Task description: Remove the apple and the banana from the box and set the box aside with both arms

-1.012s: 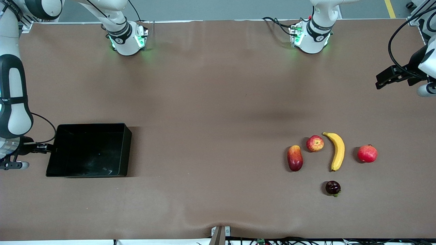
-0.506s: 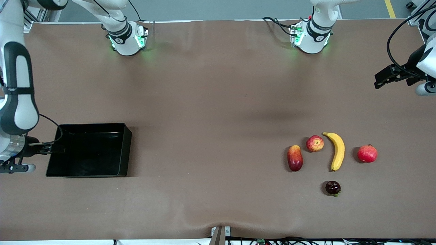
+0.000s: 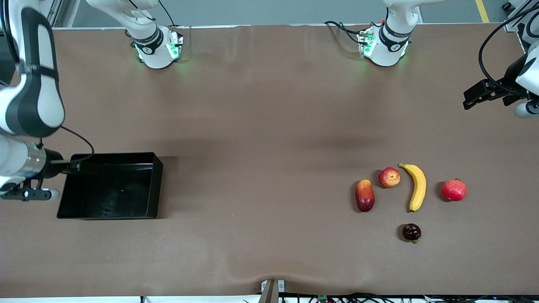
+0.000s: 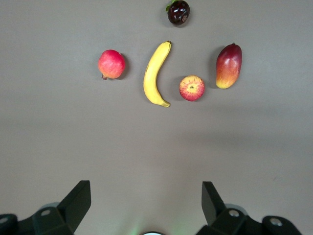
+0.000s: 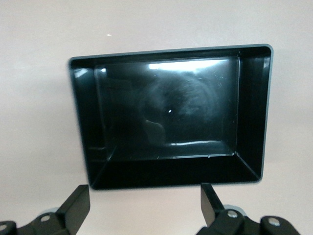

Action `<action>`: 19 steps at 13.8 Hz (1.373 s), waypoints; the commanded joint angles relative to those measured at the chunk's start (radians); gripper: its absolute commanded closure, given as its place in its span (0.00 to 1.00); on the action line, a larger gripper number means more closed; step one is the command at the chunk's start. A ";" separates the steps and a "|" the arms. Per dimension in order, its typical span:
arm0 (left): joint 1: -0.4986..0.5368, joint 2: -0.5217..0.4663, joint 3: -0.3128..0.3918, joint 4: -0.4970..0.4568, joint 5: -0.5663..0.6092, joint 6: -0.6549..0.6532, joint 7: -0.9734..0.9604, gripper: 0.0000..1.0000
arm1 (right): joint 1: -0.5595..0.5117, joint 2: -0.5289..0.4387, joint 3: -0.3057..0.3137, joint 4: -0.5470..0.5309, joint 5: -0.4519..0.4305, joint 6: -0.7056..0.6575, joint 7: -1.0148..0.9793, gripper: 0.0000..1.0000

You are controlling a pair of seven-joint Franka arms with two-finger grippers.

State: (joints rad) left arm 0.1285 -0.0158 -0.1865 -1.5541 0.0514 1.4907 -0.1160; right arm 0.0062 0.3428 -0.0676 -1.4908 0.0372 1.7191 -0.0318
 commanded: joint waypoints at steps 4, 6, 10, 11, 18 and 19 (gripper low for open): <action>0.010 -0.036 0.001 -0.009 -0.018 -0.018 0.010 0.00 | -0.061 -0.195 0.097 -0.028 0.003 -0.143 0.035 0.00; 0.006 -0.035 -0.001 -0.009 -0.018 -0.018 0.007 0.00 | -0.057 -0.249 0.098 -0.026 0.032 -0.202 0.036 0.00; 0.006 -0.039 -0.001 -0.009 -0.018 -0.041 0.007 0.00 | -0.037 -0.321 0.095 -0.025 0.055 -0.305 0.111 0.00; 0.006 -0.039 -0.001 -0.007 -0.018 -0.050 0.012 0.00 | -0.034 -0.340 0.095 -0.026 0.055 -0.321 0.112 0.00; 0.002 -0.026 -0.001 0.060 -0.012 -0.101 0.007 0.00 | -0.031 -0.373 0.086 -0.031 0.041 -0.328 0.090 0.00; 0.003 -0.027 -0.002 0.060 -0.013 -0.102 0.009 0.00 | -0.031 -0.372 0.086 -0.034 0.039 -0.317 0.090 0.00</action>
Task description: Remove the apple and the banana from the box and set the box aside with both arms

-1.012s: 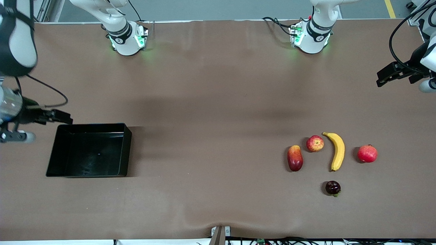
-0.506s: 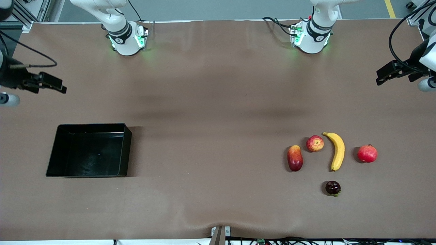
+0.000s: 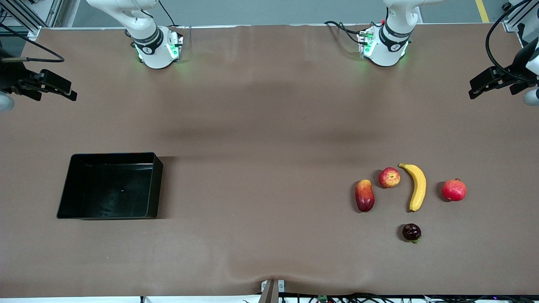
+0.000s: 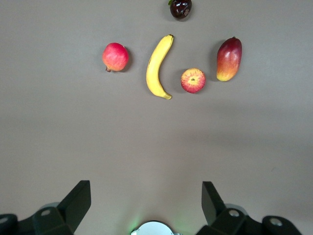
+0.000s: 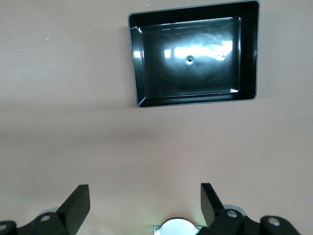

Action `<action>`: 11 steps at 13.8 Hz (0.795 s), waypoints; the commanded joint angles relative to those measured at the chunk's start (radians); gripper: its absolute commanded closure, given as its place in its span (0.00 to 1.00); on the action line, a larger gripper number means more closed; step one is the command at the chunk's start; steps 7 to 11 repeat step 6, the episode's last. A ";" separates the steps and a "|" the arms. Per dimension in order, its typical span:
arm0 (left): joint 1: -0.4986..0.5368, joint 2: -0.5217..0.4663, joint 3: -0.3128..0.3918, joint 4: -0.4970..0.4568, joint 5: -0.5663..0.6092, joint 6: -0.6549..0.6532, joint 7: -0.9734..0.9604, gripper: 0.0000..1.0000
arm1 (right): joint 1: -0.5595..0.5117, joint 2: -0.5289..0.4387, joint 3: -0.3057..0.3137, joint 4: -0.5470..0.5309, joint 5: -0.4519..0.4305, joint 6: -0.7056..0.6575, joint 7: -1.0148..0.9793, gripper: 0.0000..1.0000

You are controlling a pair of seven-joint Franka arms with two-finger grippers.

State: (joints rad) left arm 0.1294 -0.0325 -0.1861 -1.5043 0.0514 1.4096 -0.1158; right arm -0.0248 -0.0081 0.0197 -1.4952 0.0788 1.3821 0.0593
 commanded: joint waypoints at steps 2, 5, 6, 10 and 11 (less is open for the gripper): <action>0.000 -0.014 -0.006 0.010 -0.021 -0.032 0.008 0.00 | -0.001 -0.021 -0.003 -0.059 -0.002 0.070 -0.030 0.00; -0.001 -0.012 -0.004 0.010 -0.019 -0.034 0.008 0.00 | -0.001 -0.021 -0.003 -0.080 -0.004 0.090 -0.053 0.00; -0.002 -0.014 -0.003 0.010 -0.019 -0.034 0.008 0.00 | -0.001 -0.021 -0.003 -0.080 -0.005 0.090 -0.053 0.00; -0.002 -0.014 -0.003 0.010 -0.019 -0.034 0.008 0.00 | -0.001 -0.021 -0.003 -0.080 -0.005 0.090 -0.053 0.00; -0.002 -0.014 -0.003 0.010 -0.019 -0.034 0.008 0.00 | -0.001 -0.021 -0.003 -0.080 -0.005 0.090 -0.053 0.00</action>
